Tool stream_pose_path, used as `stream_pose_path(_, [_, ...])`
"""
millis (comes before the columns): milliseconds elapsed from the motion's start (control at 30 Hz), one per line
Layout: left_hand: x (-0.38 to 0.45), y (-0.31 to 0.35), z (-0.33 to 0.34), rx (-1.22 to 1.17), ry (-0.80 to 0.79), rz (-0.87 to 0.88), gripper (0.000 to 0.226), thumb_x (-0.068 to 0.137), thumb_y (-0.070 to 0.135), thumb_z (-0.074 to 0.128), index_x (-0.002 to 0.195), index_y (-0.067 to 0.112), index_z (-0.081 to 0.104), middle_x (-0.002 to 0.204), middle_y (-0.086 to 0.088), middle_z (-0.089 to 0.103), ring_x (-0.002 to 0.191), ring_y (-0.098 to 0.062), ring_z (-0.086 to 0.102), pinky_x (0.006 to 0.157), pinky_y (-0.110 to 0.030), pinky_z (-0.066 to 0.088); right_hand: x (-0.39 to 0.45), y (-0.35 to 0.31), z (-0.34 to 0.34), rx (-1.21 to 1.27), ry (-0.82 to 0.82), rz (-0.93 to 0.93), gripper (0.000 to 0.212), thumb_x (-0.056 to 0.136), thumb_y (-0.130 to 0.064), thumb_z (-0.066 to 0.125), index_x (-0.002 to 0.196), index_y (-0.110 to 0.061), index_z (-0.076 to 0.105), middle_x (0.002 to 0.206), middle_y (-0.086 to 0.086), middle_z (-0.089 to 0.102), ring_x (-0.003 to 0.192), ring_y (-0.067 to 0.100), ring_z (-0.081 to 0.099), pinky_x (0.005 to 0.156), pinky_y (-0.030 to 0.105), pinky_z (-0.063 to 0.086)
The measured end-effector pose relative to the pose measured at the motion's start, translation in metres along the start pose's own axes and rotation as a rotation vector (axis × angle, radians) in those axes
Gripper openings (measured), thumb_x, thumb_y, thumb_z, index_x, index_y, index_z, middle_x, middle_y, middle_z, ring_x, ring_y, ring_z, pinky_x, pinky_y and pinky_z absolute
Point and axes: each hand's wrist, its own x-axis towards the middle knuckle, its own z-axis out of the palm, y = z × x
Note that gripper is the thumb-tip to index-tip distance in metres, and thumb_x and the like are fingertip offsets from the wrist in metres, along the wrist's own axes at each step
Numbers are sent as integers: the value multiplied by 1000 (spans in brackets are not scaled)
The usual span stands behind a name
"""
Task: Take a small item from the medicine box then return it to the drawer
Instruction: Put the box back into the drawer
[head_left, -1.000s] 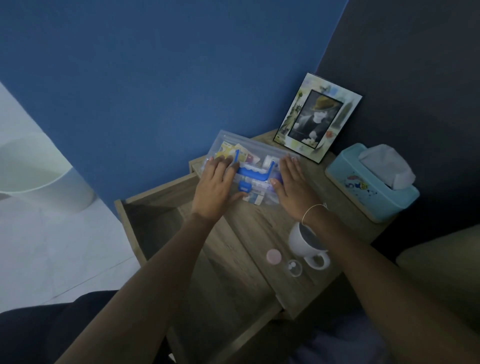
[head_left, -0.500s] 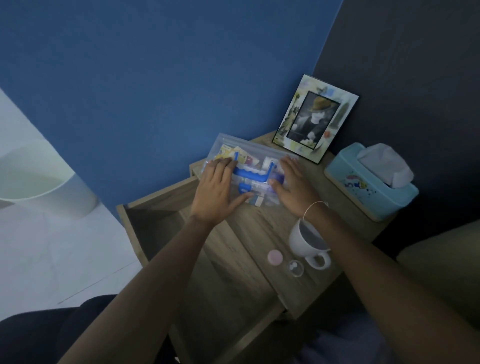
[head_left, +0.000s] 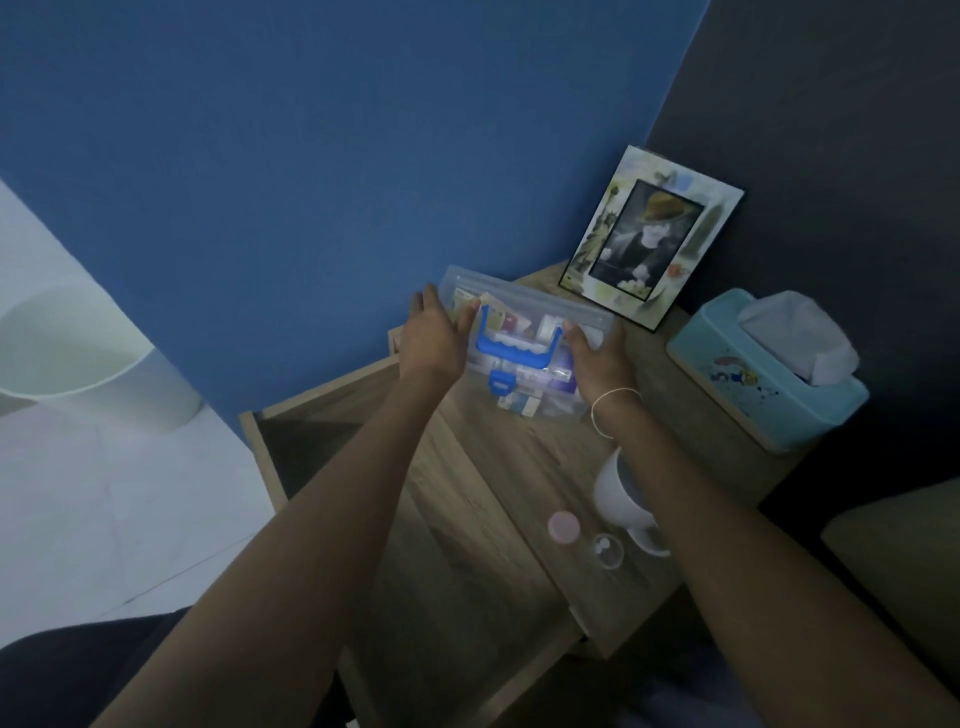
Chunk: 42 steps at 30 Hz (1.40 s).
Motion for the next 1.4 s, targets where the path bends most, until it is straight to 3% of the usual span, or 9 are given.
stream_pose_path(200, [-4,2,-6,-19,-10,-66,69,92,52,46,145,12,30,132,-22,54,123,-38,50,100,-43,40,-2,-4,-1,14,-5,16,67,91,-39,58,146,-16,26,131,10,51,75,5,52,38,1,37])
stream_pose_path(267, [-9,1,-15,-43,-33,-80,67,92,51,48,144,12,31,133,-21,55,124,-36,49,101,-40,39,-8,-9,-2,-13,-34,33,67,91,-40,57,145,-15,27,138,9,49,100,17,57,65,13,52])
stream_pose_path(367, [-20,-6,-36,-53,-40,-83,67,92,51,49,143,11,33,136,-16,54,128,-35,47,102,-39,38,-24,-17,4,24,-60,61,62,90,-35,61,141,-10,35,138,11,51,120,25,54,101,35,45])
stream_pose_path(567, [-48,-28,-107,-43,6,-27,78,81,60,58,142,17,35,136,-13,55,126,-34,49,104,-40,40,-92,-41,24,179,-165,36,68,73,-28,73,133,-20,43,118,3,66,101,20,66,93,43,53])
stream_pose_path(667, [-61,-41,-140,-21,2,-9,79,78,62,61,140,21,36,135,-9,55,123,-30,52,101,-37,41,-131,-41,34,232,-288,3,99,67,-16,81,146,-23,20,116,2,65,90,10,68,78,37,60])
stream_pose_path(800, [-75,-64,-166,17,-52,-13,76,78,59,63,139,21,38,138,-7,53,124,-29,51,97,-33,40,-175,-21,47,128,-409,-119,133,61,-20,87,147,-38,-13,158,4,22,138,21,36,106,46,43])
stream_pose_path(1067, [-98,-115,-161,85,-195,-61,75,78,54,66,140,23,37,140,-11,48,126,-31,48,103,-38,40,-243,34,69,-199,-329,-305,106,79,-32,73,145,-46,-9,160,9,3,139,22,32,102,33,44])
stream_pose_path(1300, [-86,-115,-137,134,-262,40,71,79,51,67,138,23,39,140,-9,48,127,-29,46,107,-45,40,-259,60,77,-442,-201,-228,98,82,-54,60,146,-40,-13,160,13,-5,144,30,23,108,40,40])
stream_pose_path(1400, [-81,-120,-125,162,-318,63,71,79,48,68,139,22,39,140,-9,49,127,-29,47,108,-43,39,-263,71,82,-438,-155,-195,101,82,-47,64,143,-42,-17,161,13,-4,143,26,25,101,25,31])
